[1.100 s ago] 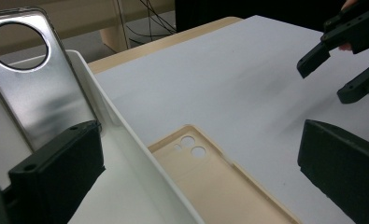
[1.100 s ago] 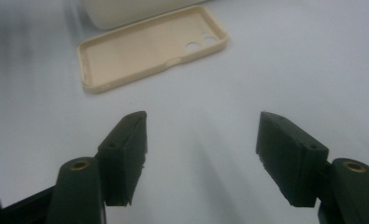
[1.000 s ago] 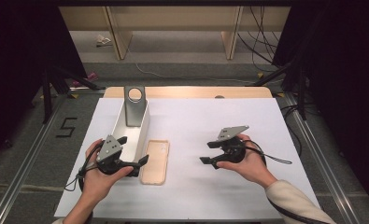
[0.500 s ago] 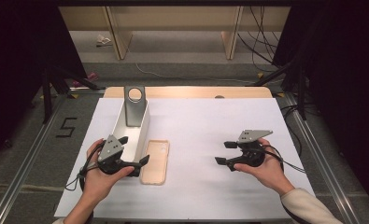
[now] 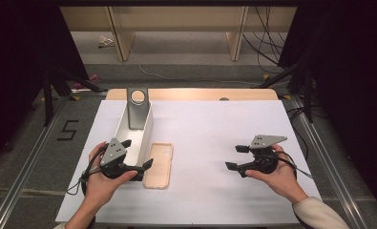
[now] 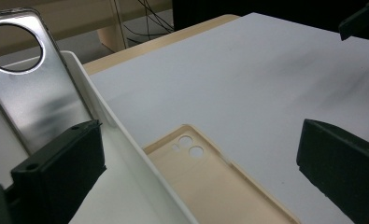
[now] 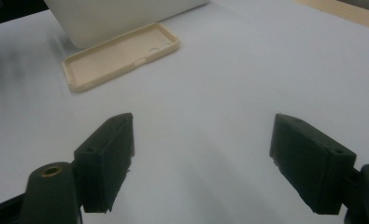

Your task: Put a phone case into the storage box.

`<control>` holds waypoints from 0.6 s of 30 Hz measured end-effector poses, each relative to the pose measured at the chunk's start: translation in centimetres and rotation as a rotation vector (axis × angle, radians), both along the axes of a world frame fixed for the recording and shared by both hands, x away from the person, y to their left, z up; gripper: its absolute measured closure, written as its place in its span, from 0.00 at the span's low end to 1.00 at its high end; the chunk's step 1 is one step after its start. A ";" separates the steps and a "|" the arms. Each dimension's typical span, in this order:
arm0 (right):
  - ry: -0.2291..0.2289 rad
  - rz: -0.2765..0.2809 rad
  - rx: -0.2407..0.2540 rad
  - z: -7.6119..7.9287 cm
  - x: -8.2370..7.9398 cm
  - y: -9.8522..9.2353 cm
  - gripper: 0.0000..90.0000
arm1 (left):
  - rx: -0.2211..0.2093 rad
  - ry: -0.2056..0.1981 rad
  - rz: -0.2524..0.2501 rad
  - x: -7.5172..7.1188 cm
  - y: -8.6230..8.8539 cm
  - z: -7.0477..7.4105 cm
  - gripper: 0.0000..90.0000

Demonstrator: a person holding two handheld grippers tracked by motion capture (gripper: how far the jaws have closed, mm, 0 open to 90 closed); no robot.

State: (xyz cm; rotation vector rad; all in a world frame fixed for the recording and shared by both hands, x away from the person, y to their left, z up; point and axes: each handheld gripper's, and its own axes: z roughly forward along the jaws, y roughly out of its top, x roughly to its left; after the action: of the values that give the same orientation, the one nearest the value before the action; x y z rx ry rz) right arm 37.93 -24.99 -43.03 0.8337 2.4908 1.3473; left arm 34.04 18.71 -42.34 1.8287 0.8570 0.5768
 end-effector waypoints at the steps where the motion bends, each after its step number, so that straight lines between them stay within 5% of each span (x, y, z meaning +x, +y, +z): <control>1: -0.001 -0.003 -0.001 0.0 0.0 0.0 0.25 | -0.001 -0.001 -0.001 0.0 0.0 0.0 0.00; 12: 0.012 0.001 -0.015 -0.2 0.0 -0.1 0.24 | 0.010 -0.005 -0.012 0.0 -0.2 0.1 0.02; 16: 0.011 -0.004 -0.014 -0.2 0.0 -0.1 0.24 | 0.055 -0.032 -0.043 -0.3 -0.5 0.6 0.12; 18: 0.012 -0.006 -0.015 -0.2 0.1 -0.2 0.24 | 0.112 -0.037 -0.059 -0.4 -0.8 0.9 0.17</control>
State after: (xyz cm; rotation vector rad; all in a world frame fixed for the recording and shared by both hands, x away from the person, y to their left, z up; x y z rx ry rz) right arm 37.98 -25.14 -43.24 0.8474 2.5021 1.3246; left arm 33.69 17.89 -41.40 1.9325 0.7562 0.6296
